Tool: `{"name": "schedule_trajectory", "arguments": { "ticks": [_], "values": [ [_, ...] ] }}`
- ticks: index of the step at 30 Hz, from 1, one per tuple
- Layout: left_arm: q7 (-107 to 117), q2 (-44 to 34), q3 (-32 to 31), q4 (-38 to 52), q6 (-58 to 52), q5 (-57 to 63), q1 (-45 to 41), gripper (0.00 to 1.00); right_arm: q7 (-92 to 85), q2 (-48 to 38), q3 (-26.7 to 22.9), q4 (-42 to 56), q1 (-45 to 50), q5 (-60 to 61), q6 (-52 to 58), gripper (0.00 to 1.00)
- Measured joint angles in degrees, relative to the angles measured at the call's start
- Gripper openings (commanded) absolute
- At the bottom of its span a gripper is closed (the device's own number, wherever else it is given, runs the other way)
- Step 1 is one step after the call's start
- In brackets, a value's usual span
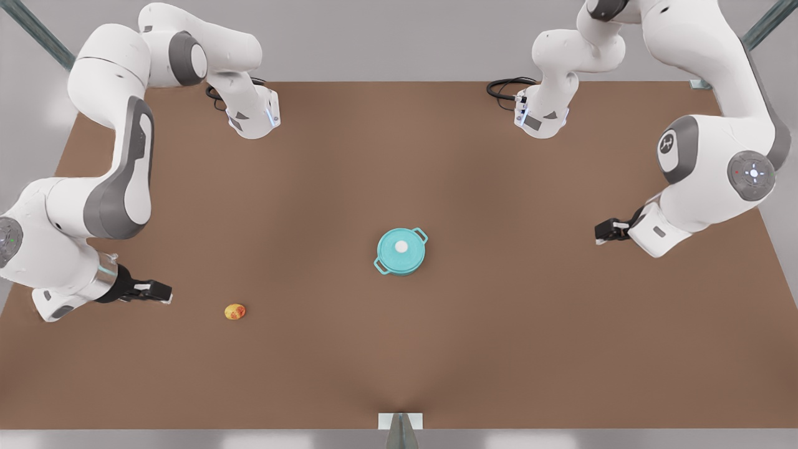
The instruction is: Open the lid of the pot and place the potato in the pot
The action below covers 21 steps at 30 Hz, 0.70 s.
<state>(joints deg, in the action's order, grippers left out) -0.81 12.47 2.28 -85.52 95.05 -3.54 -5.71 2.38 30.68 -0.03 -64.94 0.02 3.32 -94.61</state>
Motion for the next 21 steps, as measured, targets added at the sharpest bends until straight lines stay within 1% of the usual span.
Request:
{"name": "schedule_trajectory", "arguments": {
  "ticks": [1, 3, 4, 7, 9, 14, 17, 21],
  "values": [
    [-0.2, 0.1, -0.1, 0.4, 0.6, -0.3, -0.7, 1.00, 0.5, -3.3, 0.2, -6.8, 0.4, 0.0, -2.6, 1.00],
    [-0.7, 2.0, -0.8, 1.9, 2.3, -0.6, -3.0, 1.00, 1.3, -5.8, 0.3, -12.1, 0.9, -0.1, -6.7, 1.00],
    [-0.4, 3.8, -1.2, 3.3, 3.3, 0.0, -6.9, 1.00, 1.7, -6.2, 0.4, -13.1, 0.9, -0.1, -8.2, 1.00],
    [3.4, 8.5, -1.8, 5.6, 5.4, 1.5, -22.0, 1.00, 2.8, -6.6, 0.4, -14.5, 1.1, -0.2, -10.9, 1.00],
    [7.9, 13.0, -1.9, 7.8, 6.4, 2.1, -28.1, 1.00, 3.5, -6.4, 0.5, -15.9, 2.7, -1.0, -10.8, 1.00],
    [19.0, 22.0, -2.2, 8.3, 10.1, 2.7, -33.1, 1.00, 5.4, -4.3, 0.4, -17.2, 5.7, -2.8, -10.9, 1.00],
    [24.8, 25.3, -2.2, 8.5, 13.7, 3.5, -34.0, 1.00, 7.0, -2.0, 0.0, -17.0, 5.8, -4.1, -11.6, 1.00],
    [32.0, 27.8, -2.3, 9.1, 18.6, 4.4, -37.2, 1.00, 9.7, 2.7, -1.3, -17.0, 4.9, -5.2, -16.5, 1.00]
  ]
}}
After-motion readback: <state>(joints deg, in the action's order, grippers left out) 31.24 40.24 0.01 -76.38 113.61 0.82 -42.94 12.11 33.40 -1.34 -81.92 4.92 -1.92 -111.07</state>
